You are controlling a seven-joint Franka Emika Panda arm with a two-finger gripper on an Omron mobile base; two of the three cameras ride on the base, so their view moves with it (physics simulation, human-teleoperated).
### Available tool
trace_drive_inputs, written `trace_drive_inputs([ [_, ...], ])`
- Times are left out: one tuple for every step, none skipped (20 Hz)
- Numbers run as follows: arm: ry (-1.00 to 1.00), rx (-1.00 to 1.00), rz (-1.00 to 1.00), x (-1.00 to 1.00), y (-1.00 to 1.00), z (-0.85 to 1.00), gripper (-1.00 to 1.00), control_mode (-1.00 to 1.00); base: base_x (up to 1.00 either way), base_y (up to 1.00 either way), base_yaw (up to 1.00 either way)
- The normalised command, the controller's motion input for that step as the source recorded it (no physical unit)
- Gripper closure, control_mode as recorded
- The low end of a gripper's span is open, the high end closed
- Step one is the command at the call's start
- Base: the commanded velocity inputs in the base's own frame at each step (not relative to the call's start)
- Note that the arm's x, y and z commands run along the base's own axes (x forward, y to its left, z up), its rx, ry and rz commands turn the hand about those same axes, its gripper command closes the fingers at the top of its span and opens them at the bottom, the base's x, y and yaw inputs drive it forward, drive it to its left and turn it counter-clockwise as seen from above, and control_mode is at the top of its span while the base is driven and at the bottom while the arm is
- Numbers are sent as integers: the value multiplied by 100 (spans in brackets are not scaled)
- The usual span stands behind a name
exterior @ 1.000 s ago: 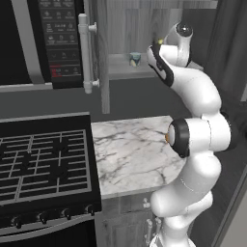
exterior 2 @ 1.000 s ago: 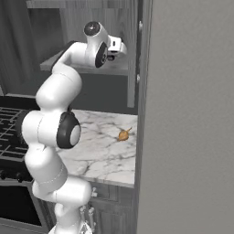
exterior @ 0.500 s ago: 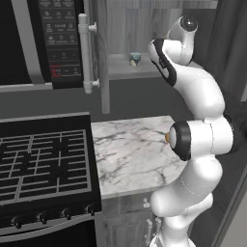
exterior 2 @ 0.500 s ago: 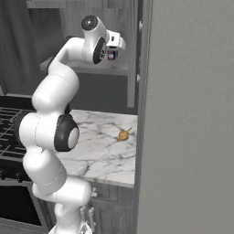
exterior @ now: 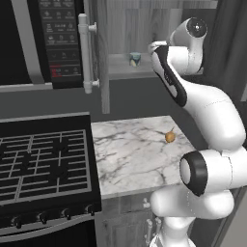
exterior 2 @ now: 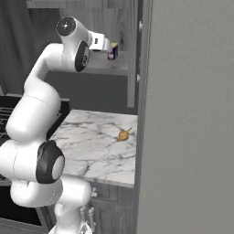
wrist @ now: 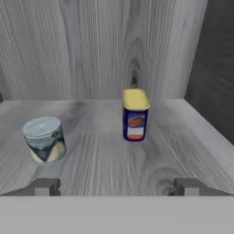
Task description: Restock the canned food cabinet by taking the new fresh canned food from the counter and placing it in the cabinet. Then, take the old canned food from the cabinet and place it on the counter.
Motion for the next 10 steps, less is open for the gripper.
trace_drive_inputs([
  [0, 1, 0, -61, 61, 0, -100, -100, 0, 0, 0],
  [0, 2, 0, -54, 59, 0, -100, -100, 0, 0, 0],
  [0, 3, 0, -45, 58, 0, -100, -100, 0, 0, 0],
  [3, 3, 0, -31, 56, 0, -100, -100, 0, 0, 0],
  [6, 3, 0, -21, 54, 0, -100, -100, 0, 0, 0],
  [10, 3, 0, -8, 49, 0, -100, -100, 0, 0, 0],
  [13, 3, 0, 0, 48, 0, -100, -100, 0, 0, 0],
  [15, 0, 0, 0, 51, 0, -100, -100, 0, 0, 0],
  [16, 0, 0, 0, 50, 0, -100, -100, 0, 0, 0],
  [14, 0, 0, 5, 35, 0, -100, -100, 0, 0, 0],
])
